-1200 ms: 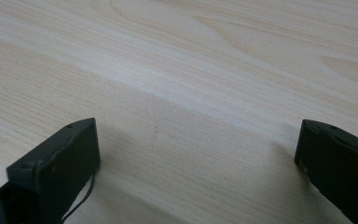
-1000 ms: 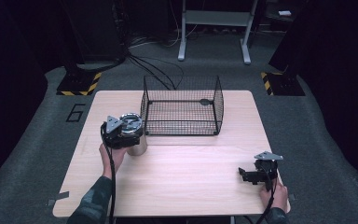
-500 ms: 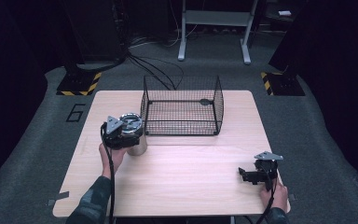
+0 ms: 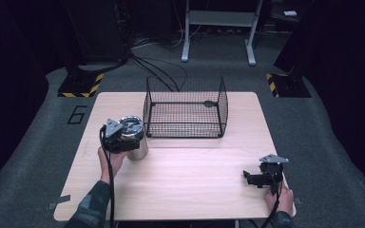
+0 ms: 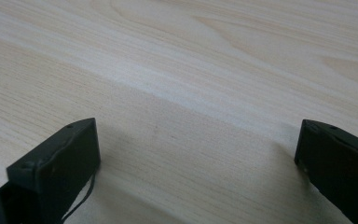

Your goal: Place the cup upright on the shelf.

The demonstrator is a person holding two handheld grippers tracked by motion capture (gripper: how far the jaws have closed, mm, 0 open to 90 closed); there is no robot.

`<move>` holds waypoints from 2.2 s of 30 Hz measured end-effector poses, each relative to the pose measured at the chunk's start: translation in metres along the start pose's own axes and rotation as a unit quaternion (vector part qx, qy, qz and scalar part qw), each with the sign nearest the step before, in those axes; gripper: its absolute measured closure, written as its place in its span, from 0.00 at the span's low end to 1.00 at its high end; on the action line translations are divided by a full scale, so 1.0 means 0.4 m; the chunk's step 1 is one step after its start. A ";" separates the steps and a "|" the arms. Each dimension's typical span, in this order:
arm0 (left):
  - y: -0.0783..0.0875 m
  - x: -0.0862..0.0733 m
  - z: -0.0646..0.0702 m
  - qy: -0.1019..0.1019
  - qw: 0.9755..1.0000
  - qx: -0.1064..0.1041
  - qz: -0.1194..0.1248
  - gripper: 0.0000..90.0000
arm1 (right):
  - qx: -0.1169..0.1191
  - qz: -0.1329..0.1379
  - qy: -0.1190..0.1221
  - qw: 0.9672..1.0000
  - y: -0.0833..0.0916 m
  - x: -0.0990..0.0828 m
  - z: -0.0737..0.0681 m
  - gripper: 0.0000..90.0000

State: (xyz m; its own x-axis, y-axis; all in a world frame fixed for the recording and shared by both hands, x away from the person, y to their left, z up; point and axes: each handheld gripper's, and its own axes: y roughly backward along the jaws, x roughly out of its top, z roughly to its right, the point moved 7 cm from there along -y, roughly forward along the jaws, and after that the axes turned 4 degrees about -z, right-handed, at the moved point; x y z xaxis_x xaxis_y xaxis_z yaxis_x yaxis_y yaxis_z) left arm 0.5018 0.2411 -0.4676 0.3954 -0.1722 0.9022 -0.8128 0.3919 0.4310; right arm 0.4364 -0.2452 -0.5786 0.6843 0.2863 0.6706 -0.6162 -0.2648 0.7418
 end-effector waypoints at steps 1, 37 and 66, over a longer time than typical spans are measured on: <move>0.004 0.001 0.000 -0.002 1.000 -0.001 0.001 0.04 | 0.000 0.000 0.000 1.000 0.000 0.000 0.000 0.00; 0.053 0.076 0.082 -0.051 0.997 -0.054 0.005 0.04 | 0.000 0.000 0.000 1.000 0.000 0.000 0.000 0.00; 0.027 0.146 0.156 -0.068 0.993 -0.101 0.003 0.04 | 0.000 0.000 0.000 1.000 0.000 0.000 0.000 0.00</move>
State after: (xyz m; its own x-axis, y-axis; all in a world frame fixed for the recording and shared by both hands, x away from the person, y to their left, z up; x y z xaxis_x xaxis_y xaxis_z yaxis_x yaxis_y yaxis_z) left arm 0.4896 0.1789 -0.4092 0.3186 -0.2835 0.9045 -0.7073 0.5641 0.4260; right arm 0.4364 -0.2451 -0.5786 0.6840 0.2865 0.6709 -0.6164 -0.2650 0.7415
